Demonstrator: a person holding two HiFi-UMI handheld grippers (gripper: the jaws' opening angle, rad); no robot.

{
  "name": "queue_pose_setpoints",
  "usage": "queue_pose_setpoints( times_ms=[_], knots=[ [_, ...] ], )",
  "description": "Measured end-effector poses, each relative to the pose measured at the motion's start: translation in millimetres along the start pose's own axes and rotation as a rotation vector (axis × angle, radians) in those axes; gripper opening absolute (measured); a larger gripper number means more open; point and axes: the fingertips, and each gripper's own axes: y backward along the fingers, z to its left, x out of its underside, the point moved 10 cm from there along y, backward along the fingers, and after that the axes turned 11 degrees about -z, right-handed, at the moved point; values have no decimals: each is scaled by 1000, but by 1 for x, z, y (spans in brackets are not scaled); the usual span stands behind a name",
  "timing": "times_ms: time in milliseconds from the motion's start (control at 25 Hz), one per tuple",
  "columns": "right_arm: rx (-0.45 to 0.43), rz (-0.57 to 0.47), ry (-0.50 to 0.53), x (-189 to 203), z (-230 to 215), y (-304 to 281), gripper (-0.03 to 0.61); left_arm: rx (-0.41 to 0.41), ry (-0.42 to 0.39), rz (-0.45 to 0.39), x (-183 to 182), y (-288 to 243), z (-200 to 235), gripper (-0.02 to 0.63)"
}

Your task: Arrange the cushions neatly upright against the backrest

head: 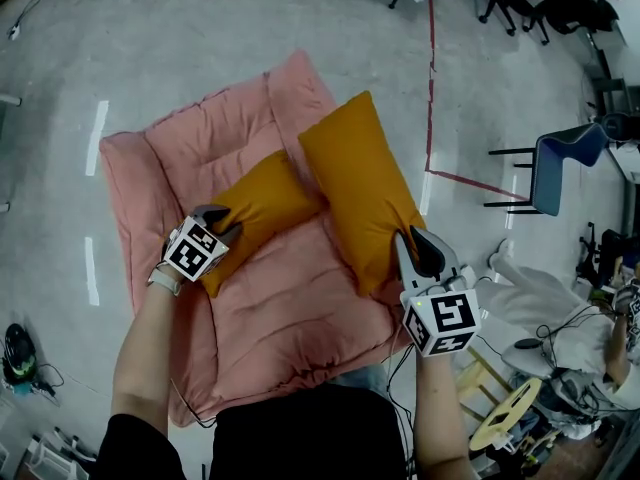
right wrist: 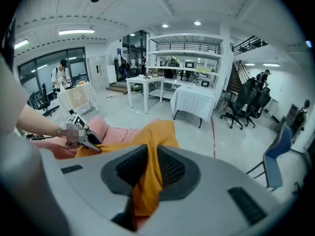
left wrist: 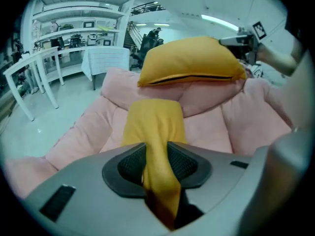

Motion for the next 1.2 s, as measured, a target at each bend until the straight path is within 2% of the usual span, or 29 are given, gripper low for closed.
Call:
queue_pose_setpoints(
  times_ms=[160,240,360,560,680,760,880,960,1080,1200],
  knots=[
    [5,2,0,-1,2,2,72,201,-30,-29,-5,-2,-5,141],
    [9,0,-1,-2,3,3,72,237,-22,-42,-1,-6,-1,141],
    [13,1,1,-3,4,2,71,224,1,-53,8,-14,9,144],
    [24,5,5,-2,4,3,71,168,47,-62,22,-27,21,222],
    [31,8,6,-2,4,0,71,135,12,-51,16,-27,22,237],
    [34,12,5,-3,4,-1,71,140,-4,-50,9,-22,18,253],
    [36,20,7,-4,5,-1,71,193,9,-55,-2,-18,5,312],
    [37,22,6,-4,5,-1,71,202,-40,-19,-4,-21,-6,345],
    [42,24,9,-5,6,-2,71,161,-144,59,1,-34,-17,367],
    [42,27,14,-6,8,-3,71,109,-165,88,10,-48,-16,367]
  ],
)
